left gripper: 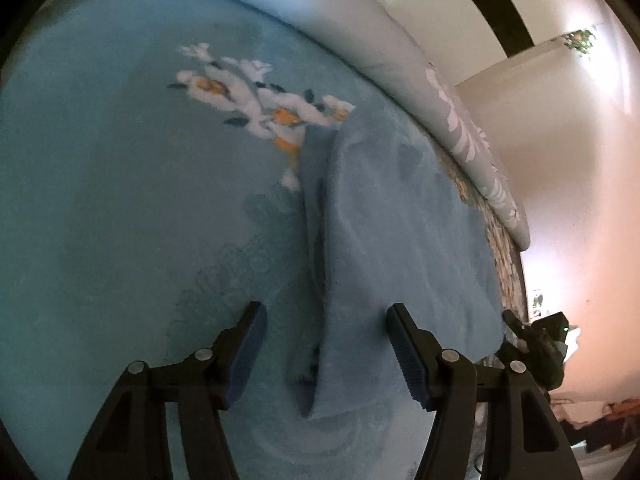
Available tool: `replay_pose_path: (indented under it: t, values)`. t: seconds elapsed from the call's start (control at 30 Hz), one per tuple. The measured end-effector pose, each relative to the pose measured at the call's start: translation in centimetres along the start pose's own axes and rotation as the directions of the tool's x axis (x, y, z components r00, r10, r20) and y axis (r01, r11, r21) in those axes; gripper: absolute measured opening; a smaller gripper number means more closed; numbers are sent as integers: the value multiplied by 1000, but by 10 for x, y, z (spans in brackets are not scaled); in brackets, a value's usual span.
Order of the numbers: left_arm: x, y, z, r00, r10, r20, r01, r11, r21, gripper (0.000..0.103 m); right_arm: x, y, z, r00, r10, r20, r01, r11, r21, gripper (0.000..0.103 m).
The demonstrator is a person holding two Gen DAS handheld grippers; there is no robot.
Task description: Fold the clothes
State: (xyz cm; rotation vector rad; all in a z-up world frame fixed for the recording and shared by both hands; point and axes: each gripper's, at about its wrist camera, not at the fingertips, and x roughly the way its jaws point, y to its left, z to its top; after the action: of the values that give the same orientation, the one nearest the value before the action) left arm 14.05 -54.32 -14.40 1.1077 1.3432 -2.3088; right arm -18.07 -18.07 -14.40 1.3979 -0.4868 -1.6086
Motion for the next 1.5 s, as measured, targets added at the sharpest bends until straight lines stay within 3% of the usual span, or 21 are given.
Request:
replay_pose_path:
  t: [0.23, 0.4, 0.5, 0.57, 0.63, 0.7, 0.97, 1.37, 1.5]
  values:
    - [12, -18, -9, 999, -25, -21, 26, 999, 38, 70, 26, 18, -11, 999, 22, -28, -23, 999, -26, 48]
    - [12, -12, -11, 997, -72, 11, 72, 997, -16, 66, 29, 21, -19, 999, 42, -9, -43, 999, -9, 49]
    - [12, -9, -13, 998, -70, 4, 71, 996, -54, 45, 28, 21, -24, 998, 61, -3, -61, 998, 10, 45]
    - [14, -7, -15, 998, -62, 8, 63, 995, -76, 33, 28, 20, -25, 997, 77, 1, -77, 996, 36, 29]
    - [12, -4, -17, 997, -70, 18, 72, 992, -106, 15, 27, 19, -27, 996, 90, 12, -90, 994, 64, 19]
    - [8, -2, -19, 995, -93, 39, 98, 986, -137, 9, 26, 19, -29, 995, 101, 26, -102, 991, 89, 17]
    - [-31, -14, -44, 993, -104, 55, 109, 987, -114, 7, 1, 39, -51, 990, 135, 45, -138, 988, 69, 15]
    - [-92, 1, -166, 994, -110, 13, 110, 993, -46, 7, -61, 31, -156, 986, 165, 10, -165, 984, 65, 15]
    - [-93, 8, -181, 995, -103, 0, 102, 993, -58, 7, -69, 17, -177, 991, 137, 11, -137, 986, 92, 14]
